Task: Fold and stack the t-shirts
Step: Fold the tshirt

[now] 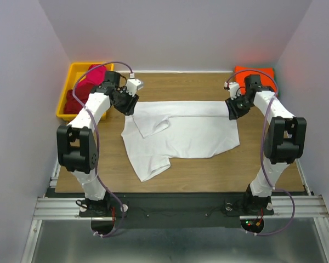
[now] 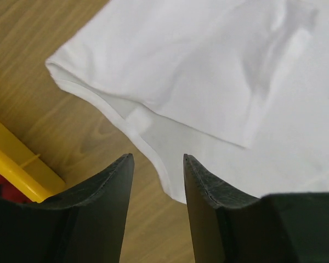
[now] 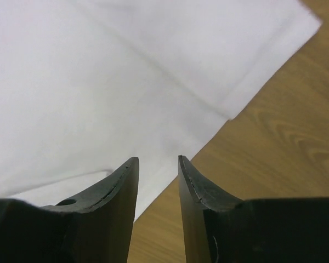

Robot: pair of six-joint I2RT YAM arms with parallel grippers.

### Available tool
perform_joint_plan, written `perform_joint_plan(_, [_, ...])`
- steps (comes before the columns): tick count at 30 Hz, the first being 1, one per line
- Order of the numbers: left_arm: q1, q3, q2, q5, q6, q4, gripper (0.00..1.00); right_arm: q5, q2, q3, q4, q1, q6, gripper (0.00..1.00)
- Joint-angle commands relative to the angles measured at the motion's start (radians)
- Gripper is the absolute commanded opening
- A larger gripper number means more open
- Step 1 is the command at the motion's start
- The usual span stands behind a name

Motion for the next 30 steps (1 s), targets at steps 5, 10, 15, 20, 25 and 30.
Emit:
perform_joint_plan(5, [-0.025, -0.319, -0.192, 0.103, 0.033, -0.012, 0.53, -0.043, -0.033, -0.151, -0.081, 0.027, -0.067, 0.41])
perform_joint_plan(10, [-0.028, -0.428, -0.260, 0.117, 0.025, 0.011, 0.53, -0.004, 0.013, -0.170, -0.030, 0.053, -0.055, 0.44])
perform_joint_plan(15, [-0.030, -0.474, -0.272, 0.126, 0.030, 0.014, 0.53, -0.010, 0.034, -0.171, -0.029, 0.059, -0.047, 0.44])
perform_joint_plan(20, [-0.030, -0.506, -0.281, 0.123, 0.050, 0.014, 0.53, -0.029, -0.009, -0.210, -0.038, 0.073, -0.053, 0.44])
perform_joint_plan(25, [-0.034, -0.524, -0.289, 0.109, 0.054, 0.019, 0.53, -0.059, -0.053, -0.222, -0.074, 0.075, -0.066, 0.44])
perform_joint_plan(30, [-0.037, -0.526, -0.295, 0.100, 0.050, 0.024, 0.53, -0.073, -0.041, -0.228, -0.094, 0.076, -0.079, 0.44])
